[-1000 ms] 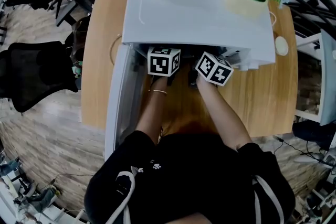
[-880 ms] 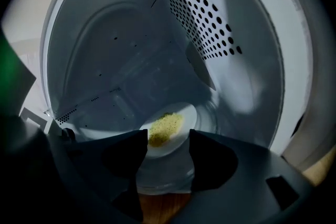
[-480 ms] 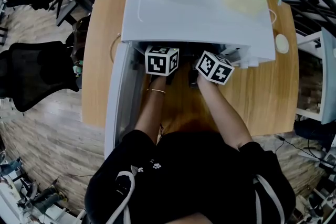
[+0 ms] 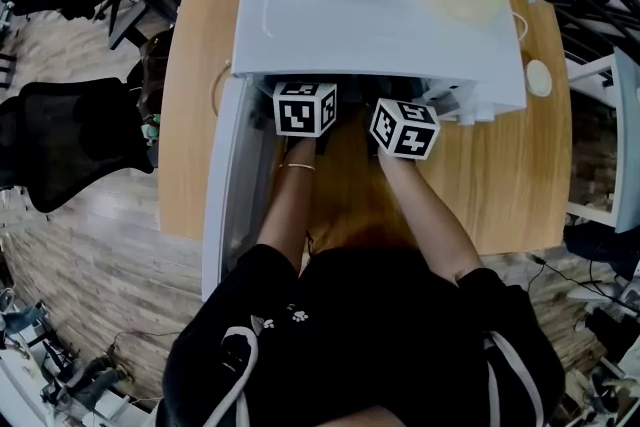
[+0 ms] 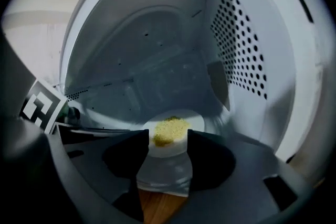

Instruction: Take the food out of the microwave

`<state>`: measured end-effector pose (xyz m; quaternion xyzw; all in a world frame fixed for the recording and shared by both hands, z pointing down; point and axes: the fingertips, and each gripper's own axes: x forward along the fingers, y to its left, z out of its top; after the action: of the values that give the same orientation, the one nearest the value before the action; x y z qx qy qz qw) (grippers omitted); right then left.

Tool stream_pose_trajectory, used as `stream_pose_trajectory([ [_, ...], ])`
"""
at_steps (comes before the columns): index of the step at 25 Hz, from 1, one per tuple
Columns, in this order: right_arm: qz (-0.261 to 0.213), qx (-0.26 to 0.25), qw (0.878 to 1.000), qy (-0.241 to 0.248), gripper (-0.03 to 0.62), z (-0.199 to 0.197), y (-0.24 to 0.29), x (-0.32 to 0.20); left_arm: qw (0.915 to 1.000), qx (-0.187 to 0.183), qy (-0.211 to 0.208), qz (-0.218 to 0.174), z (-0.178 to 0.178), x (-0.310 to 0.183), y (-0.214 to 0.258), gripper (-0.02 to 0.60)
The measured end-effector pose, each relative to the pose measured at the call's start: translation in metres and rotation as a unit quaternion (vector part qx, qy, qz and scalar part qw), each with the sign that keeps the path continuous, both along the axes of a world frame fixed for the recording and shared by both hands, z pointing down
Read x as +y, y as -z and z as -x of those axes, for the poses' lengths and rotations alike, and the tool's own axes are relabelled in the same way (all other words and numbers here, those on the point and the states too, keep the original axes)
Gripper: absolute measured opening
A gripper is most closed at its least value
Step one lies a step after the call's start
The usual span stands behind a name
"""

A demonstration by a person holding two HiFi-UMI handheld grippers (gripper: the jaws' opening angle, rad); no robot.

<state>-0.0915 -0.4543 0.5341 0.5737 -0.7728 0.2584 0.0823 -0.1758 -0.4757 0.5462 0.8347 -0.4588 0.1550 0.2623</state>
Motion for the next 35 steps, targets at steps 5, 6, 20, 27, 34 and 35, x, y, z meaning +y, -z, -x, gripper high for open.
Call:
stream_pose_trajectory([
  [5,0.001,0.044,0.999,0.026,0.216,0.003,-0.003,0.0,0.9998,-0.007,0.015,0.013,0.004,-0.008,-0.004,0.229],
  [6,0.002,0.055,0.998,0.031,0.218,0.003,-0.004,-0.001,0.9997,-0.01,0.019,0.015,0.005,-0.01,-0.005,0.229],
  [20,0.034,0.076,0.996,0.027,0.235,-0.001,-0.019,-0.007,0.9966,-0.049,0.042,0.052,0.007,-0.016,-0.016,0.183],
  [27,0.051,0.068,0.996,0.032,0.235,0.0,-0.025,-0.001,0.9969,-0.031,0.044,0.058,0.007,-0.009,-0.017,0.144],
  [34,0.056,0.071,0.995,0.036,0.232,0.001,-0.027,0.009,0.9969,-0.028,0.045,0.058,0.009,0.006,-0.018,0.144],
  [35,0.057,0.07,0.995,0.037,0.232,0.0,-0.027,0.01,0.9969,-0.026,0.045,0.058,0.009,0.008,-0.018,0.144],
])
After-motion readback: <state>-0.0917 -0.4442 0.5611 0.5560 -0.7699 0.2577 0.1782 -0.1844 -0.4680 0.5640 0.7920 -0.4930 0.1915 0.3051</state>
